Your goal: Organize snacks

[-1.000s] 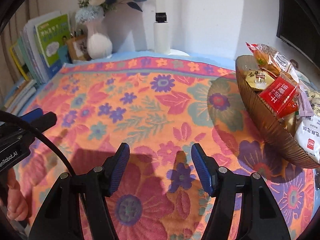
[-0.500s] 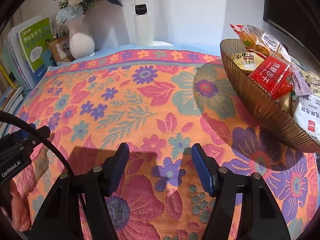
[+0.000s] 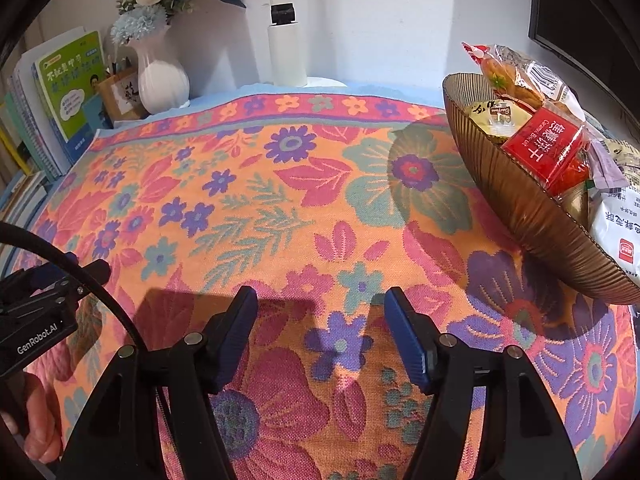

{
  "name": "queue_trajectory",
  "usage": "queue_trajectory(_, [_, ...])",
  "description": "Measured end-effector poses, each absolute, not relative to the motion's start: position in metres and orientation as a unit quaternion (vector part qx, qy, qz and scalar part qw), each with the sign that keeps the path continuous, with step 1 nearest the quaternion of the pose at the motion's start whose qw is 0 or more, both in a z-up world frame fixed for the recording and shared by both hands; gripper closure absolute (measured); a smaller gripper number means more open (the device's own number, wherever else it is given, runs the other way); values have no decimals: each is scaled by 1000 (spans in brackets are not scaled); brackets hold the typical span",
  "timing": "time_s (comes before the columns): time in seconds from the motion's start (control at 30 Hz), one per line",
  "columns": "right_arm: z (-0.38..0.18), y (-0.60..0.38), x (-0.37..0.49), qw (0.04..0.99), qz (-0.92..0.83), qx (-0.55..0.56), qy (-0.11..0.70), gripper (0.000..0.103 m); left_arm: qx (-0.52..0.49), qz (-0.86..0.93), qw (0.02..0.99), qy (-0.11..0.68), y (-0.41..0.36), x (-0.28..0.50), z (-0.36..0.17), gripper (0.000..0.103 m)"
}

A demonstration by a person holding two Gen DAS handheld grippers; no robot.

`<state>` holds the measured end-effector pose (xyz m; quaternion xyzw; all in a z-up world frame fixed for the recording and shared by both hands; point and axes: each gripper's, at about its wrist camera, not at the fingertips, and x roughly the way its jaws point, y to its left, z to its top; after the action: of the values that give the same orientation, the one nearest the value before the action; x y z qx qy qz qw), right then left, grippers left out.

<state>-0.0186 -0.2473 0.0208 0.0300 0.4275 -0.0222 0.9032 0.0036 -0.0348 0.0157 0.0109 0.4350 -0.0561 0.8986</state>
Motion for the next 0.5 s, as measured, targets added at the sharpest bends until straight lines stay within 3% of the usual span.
queue_trajectory(0.5, [20, -246, -18, 902, -23, 28, 429, 36, 6, -59, 898, 437, -33, 5, 16, 45])
